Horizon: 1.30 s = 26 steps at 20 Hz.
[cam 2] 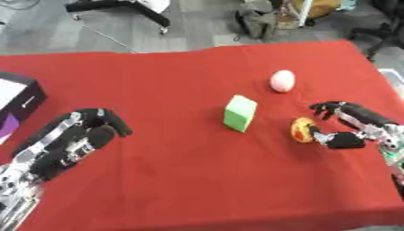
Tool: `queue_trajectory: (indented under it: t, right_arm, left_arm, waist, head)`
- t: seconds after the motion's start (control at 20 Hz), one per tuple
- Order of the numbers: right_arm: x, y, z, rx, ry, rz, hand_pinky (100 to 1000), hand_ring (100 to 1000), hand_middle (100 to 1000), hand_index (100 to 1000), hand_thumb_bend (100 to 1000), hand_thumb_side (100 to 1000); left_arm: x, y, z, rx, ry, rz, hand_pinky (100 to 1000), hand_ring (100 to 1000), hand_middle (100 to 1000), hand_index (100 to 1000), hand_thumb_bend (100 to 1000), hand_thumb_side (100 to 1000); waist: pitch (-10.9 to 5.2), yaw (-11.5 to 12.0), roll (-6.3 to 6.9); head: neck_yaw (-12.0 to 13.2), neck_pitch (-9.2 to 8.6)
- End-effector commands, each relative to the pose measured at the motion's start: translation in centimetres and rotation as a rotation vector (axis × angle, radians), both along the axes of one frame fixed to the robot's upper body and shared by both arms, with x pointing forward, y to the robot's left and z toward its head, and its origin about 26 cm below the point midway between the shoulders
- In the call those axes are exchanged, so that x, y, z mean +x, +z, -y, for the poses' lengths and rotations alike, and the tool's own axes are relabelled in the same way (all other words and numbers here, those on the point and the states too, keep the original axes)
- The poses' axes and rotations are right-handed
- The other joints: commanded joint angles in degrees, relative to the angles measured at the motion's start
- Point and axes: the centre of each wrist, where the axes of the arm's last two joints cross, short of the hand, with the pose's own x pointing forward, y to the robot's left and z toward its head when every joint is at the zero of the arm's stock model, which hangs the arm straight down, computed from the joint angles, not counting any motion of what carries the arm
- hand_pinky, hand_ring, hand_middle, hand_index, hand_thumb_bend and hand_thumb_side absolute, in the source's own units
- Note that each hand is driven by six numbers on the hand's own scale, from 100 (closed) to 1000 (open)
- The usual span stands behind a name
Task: Pick up the objects with one hand, pass them to the other hand, and then place them into the box on the other side of the table.
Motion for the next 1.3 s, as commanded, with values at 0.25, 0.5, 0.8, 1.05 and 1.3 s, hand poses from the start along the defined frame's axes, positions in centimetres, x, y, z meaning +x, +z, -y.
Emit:
queue_trajectory:
  t: [0.25,0.5,0.8,1.05,1.3]
  right_arm:
    - [0.5,0.3,0.3,-0.055,0.009,-0.005,908,731,752,896,100,523]
    - [0.6,0.0,0.2,-0.072,0.017,-0.012,899,724,717,856,100,430]
    - [0.6,0.8,0.1,-0.057,0.014,0.104,853,649,579,511,100,209]
    - [0.4,2.3,-0.8,0.032,0.024,0.329,834,639,552,387,100,117]
    - [-0.3,5.2,-3.6,0.156,0.099,0.552,830,705,619,370,100,100]
  left_arm:
    - [0.0,0.4,0.0,-0.006,-0.003,0.021,883,669,499,615,588,679]
    - [0.0,0.3,0.0,-0.008,-0.005,0.018,884,668,499,615,588,680]
    - [0.0,0.3,-0.1,-0.009,-0.002,0.017,886,668,499,615,586,681]
    - [0.0,0.3,-0.2,-0.007,0.005,0.022,888,668,499,615,585,681]
    - [0.1,0.5,-0.5,0.0,0.019,0.027,888,667,498,614,584,682]
  waist:
    - [-0.68,0.17,0.0]
    - [-0.7,0.27,0.03]
    - [-0.7,0.23,0.01]
    - [-0.66,0.07,0.07]
    - [-0.64,-0.13,0.13]
  head:
    - [-0.23,-0.12]
    - [-0.34,-0.12]
    - [-0.11,-0.12]
    - [0.19,-0.12]
    - [0.67,-0.12]
